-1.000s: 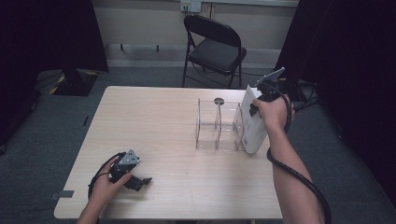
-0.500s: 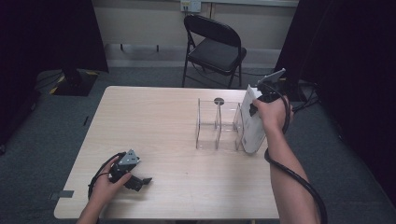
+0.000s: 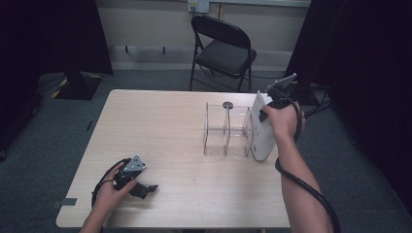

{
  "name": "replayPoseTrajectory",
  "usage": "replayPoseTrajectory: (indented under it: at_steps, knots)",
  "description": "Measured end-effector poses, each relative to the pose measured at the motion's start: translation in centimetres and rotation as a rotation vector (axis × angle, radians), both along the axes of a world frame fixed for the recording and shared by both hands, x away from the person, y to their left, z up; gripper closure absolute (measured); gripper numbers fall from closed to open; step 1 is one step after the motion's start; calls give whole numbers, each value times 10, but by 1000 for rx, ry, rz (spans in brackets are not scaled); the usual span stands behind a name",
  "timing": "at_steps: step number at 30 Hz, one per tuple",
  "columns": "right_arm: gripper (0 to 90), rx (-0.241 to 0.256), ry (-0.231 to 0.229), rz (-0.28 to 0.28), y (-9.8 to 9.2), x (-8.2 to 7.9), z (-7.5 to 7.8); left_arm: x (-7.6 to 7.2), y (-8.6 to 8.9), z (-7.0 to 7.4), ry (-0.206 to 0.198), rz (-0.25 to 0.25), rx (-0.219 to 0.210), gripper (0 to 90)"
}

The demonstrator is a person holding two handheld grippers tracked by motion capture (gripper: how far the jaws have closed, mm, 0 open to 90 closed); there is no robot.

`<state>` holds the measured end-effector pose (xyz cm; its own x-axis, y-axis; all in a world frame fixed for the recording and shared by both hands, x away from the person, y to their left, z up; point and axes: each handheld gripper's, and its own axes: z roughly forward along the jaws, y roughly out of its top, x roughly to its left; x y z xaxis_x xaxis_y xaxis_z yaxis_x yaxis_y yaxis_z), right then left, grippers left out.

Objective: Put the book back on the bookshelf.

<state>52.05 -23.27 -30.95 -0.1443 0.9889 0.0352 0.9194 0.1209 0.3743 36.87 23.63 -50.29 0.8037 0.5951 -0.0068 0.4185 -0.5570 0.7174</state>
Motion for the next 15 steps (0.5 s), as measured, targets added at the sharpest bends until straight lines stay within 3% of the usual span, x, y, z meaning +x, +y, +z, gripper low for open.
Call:
replayPoseTrajectory:
  at_steps: [15]
  knots:
    - [493,3,-8,29,-2,-1,-2,0,0,0,1,0,-2,0]
